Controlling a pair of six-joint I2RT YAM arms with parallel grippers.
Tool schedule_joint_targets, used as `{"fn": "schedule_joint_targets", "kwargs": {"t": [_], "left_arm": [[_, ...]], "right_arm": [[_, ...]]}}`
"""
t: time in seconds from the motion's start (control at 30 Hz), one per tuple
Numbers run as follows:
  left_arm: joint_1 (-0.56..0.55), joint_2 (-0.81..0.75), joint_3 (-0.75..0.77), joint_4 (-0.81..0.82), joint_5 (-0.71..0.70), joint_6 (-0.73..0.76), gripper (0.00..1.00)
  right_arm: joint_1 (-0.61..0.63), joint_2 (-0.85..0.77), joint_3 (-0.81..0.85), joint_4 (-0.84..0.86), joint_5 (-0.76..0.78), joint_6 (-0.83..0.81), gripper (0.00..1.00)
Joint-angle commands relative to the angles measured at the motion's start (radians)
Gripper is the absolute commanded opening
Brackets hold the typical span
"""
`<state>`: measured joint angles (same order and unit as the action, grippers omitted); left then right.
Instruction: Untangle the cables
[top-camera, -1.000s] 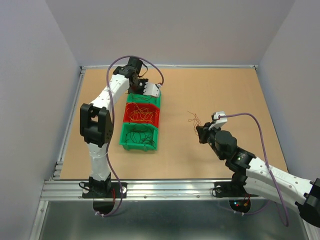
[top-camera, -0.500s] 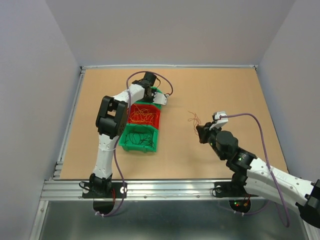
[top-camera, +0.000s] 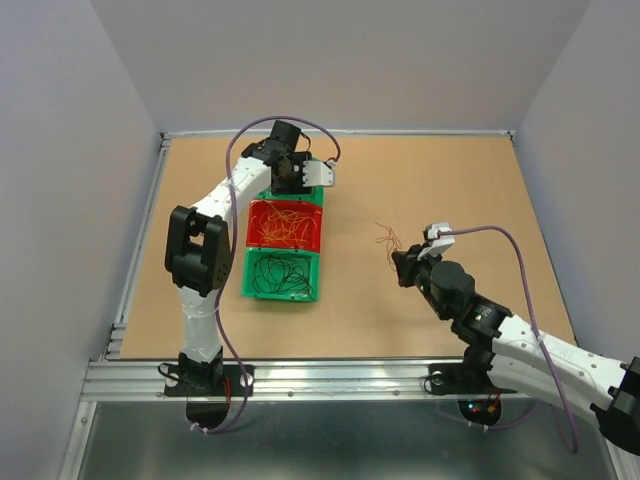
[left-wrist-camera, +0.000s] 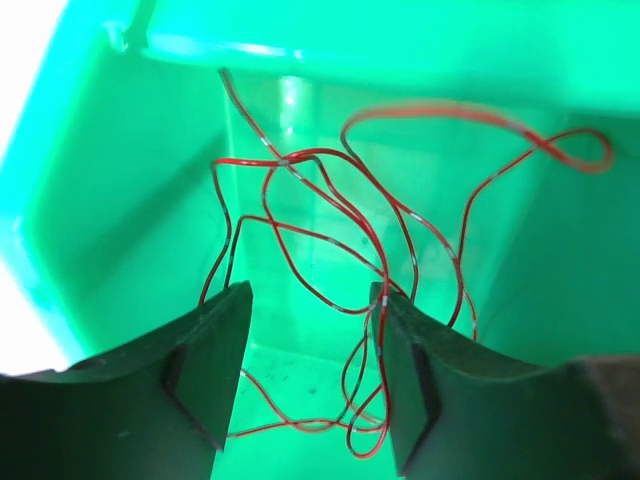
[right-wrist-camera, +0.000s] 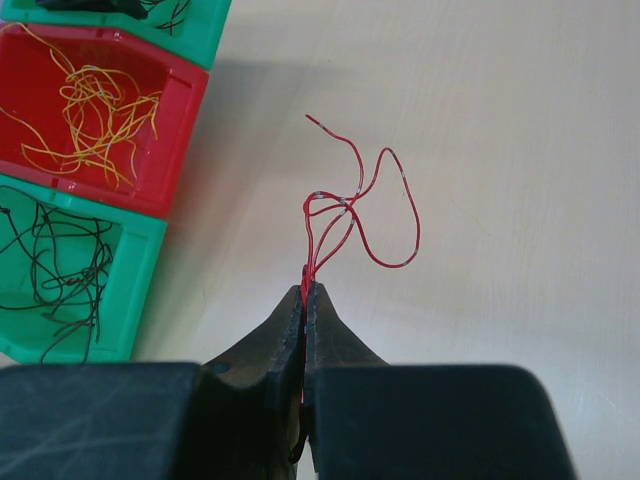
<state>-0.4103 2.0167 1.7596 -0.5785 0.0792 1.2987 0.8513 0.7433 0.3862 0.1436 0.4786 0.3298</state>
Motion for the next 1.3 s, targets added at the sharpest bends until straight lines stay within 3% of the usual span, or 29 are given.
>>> {"fn": "schedule_joint_targets", "kwargs": {"t": [0.0, 0.07, 0.1, 0.17, 0.33, 0.37, 0.4, 0.47, 0.67, 0.77, 0.83, 0.93, 1.03, 1.13, 1.27], "left_arm": [[0.002, -0.041, -0.031, 0.063, 0.01, -0.013, 0.69], [0.002, -0.029, -0.031, 0.051, 0.022, -0.01, 0.6], [0.002, -0.007, -0.026, 0.04, 0.028, -0.004, 0.41], [-0.001, 0.017, -0.011, 0.005, 0.037, -0.001, 0.28], [-0.005, 0.047, -0.025, -0.007, 0.047, 0.016, 0.43], [-0.007, 0.043, -0.029, -0.003, 0.054, 0.016, 0.41], [-0.007, 0.04, -0.028, 0.002, 0.057, 0.014, 0.25], [-0.007, 0.037, -0.019, 0.008, 0.063, 0.008, 0.17], [-0.004, -0.019, -0.04, 0.029, 0.1, 0.005, 0.26], [0.011, -0.07, -0.055, 0.035, 0.16, 0.002, 0.41], [0.022, -0.095, -0.06, 0.035, 0.195, -0.022, 0.52], [0.031, -0.116, -0.075, 0.051, 0.203, -0.068, 0.59], [0.057, -0.163, -0.124, 0.11, 0.232, -0.114, 0.59], [0.128, -0.246, -0.213, 0.252, 0.345, -0.26, 0.59], [0.254, -0.367, -0.409, 0.536, 0.511, -0.605, 0.59]], "right_arm": [[0.003, 0.007, 0.057, 0.076, 0.006, -0.02, 0.01], [0.002, 0.01, 0.059, 0.077, 0.005, -0.018, 0.01], [0.003, 0.013, 0.062, 0.079, 0.002, -0.017, 0.01], [0.002, 0.016, 0.062, 0.08, -0.003, -0.015, 0.01], [0.002, 0.021, 0.062, 0.09, -0.003, -0.015, 0.01], [0.003, 0.024, 0.06, 0.091, -0.003, -0.015, 0.01], [0.003, 0.025, 0.062, 0.094, -0.003, -0.015, 0.0], [0.003, 0.033, 0.065, 0.096, -0.005, -0.014, 0.01], [0.003, 0.051, 0.068, 0.109, -0.018, -0.017, 0.01], [0.003, 0.079, 0.068, 0.151, -0.077, -0.049, 0.0], [0.003, 0.112, 0.065, 0.21, -0.176, -0.116, 0.0], [0.003, 0.184, 0.086, 0.284, -0.297, -0.224, 0.01], [0.0, 0.287, 0.158, 0.321, -0.377, -0.32, 0.0], [-0.03, 0.384, 0.233, 0.341, -0.472, -0.408, 0.01], [-0.18, 0.559, 0.4, 0.367, -0.768, -0.431, 0.01]]}}
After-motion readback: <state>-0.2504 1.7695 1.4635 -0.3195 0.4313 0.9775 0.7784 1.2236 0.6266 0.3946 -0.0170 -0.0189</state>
